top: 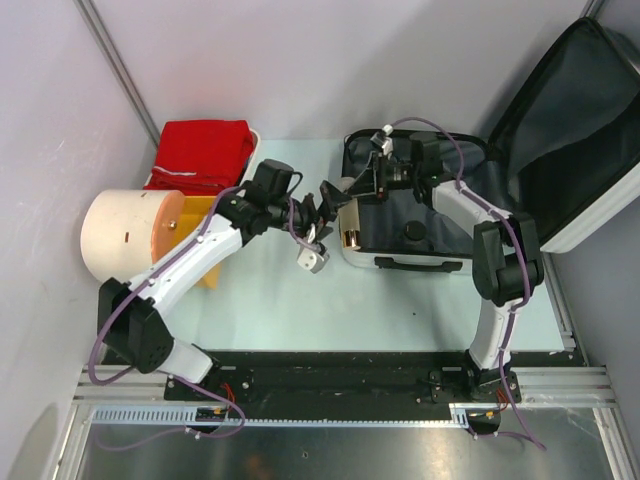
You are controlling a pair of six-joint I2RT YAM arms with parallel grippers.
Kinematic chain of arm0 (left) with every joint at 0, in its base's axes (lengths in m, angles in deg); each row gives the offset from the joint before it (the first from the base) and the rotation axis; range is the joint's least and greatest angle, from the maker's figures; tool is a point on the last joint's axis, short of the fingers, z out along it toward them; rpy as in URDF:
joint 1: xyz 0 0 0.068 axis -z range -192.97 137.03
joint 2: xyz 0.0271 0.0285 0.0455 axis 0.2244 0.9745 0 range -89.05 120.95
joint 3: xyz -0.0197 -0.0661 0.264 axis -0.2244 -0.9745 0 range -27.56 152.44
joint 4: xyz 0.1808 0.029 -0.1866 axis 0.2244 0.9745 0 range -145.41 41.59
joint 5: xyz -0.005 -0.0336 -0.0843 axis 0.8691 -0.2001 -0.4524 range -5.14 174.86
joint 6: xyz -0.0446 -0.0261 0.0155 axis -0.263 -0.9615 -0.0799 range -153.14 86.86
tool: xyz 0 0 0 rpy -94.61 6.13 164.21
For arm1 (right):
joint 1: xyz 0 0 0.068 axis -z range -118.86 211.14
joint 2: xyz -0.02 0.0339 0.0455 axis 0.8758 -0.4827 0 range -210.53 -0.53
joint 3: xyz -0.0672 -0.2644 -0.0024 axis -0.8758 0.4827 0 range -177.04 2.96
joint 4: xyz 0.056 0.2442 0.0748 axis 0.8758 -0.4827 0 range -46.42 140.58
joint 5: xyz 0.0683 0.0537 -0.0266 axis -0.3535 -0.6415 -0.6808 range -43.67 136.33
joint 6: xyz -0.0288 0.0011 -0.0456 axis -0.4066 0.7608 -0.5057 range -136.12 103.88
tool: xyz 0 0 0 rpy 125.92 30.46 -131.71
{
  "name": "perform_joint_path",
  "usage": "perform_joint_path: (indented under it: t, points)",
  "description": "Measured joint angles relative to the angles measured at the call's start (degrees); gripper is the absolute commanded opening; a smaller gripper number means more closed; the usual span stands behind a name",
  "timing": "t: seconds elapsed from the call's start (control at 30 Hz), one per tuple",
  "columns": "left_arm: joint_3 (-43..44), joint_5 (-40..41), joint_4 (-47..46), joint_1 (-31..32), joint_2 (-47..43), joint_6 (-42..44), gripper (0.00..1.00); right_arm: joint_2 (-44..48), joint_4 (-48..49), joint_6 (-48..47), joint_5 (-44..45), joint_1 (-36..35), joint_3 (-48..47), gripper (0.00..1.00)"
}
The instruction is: Open, take out, and arrange the luggage
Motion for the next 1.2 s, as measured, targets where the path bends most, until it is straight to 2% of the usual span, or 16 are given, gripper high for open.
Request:
perform_joint_path:
  t: [0.1,0.23,0.43,0.7,0.9,1.2]
  points:
    - [-0.9,-0.5,-0.6,1.0,1.2,1.6,0.90,0.0,3.6,3.1,-2.6,-2.6,0.0,0.00]
    - [-1.6,-0.5,-0.7,1.3,2.2,2.6,0.75,0.0,6.9,5.9,-5.0,-4.2,0.0,0.00]
    - [-3.8,-0.5,-1.3,2.5,2.3,3.3,0.63,-0.1,9.8,9.2,-6.6,-5.3,0.0,0.00]
    - [-4.3,1.2,-1.0,3.7,2.7,3.6,0.62,-0.7,10.9,11.0,-7.2,-6.2,1.4,0.00]
    - [-4.3,2.0,-0.6,3.9,2.9,4.2,0.54,-0.7,10.3,11.1,-7.1,-6.2,1.9,0.00]
    - [-4.4,3.0,-0.3,4.1,2.9,4.5,0.58,-0.7,10.3,11.6,-6.6,-6.4,2.5,0.00]
